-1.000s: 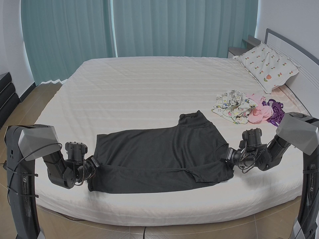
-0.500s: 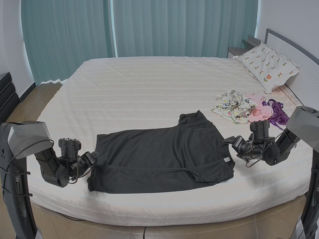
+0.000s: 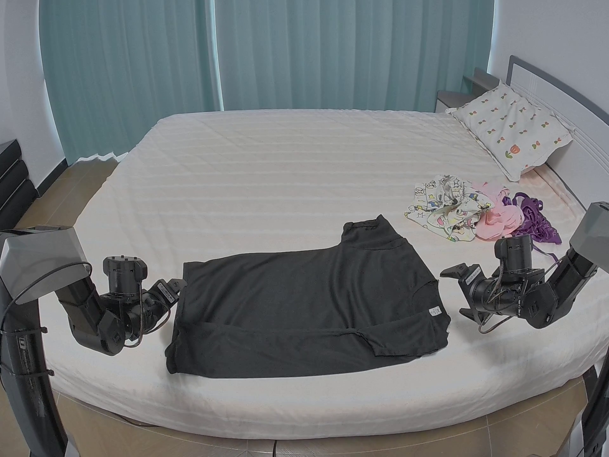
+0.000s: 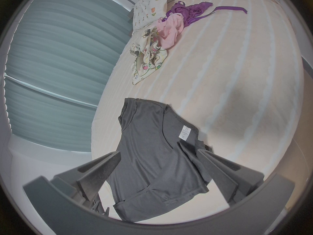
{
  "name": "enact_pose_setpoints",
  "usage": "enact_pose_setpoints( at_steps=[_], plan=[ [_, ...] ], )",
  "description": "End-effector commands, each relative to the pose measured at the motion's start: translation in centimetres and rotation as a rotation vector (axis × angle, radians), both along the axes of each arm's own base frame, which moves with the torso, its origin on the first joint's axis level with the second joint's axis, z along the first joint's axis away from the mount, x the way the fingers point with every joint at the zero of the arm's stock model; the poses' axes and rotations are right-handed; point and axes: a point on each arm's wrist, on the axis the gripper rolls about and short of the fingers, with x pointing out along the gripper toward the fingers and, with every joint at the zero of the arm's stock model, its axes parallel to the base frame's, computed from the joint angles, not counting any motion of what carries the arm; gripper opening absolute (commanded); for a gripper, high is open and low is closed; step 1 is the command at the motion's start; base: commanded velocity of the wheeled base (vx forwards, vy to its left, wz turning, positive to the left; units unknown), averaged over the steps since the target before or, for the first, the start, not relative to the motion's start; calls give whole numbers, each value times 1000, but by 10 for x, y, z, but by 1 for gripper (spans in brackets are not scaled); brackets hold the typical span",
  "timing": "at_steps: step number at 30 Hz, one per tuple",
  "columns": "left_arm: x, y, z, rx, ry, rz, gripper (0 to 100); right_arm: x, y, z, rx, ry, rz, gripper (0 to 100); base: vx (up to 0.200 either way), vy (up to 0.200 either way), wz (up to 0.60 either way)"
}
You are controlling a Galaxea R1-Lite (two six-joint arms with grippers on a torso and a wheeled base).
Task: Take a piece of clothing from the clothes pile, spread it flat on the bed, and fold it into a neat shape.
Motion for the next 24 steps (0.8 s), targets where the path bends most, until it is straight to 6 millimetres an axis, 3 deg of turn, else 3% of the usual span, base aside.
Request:
enact_pose_setpoints(
  at_steps=[1, 5, 17, 24],
  plan=[
    [0, 0, 0, 0, -1, 0, 100, -13, 0, -6, 18, 7, 27, 100, 200, 0, 0],
    [-1, 0, -3, 5, 11, -1, 100, -16, -1, -14, 28, -15, 37, 100, 200, 0, 0],
    [-1, -3, -5, 0, 17, -5, 100, -17, 5, -24, 28, -13, 55, 100, 0, 0, 0],
    [-2, -5, -7, 1, 23, -12, 100, -17, 5, -25, 27, -12, 56, 100, 0, -200, 0]
  ],
)
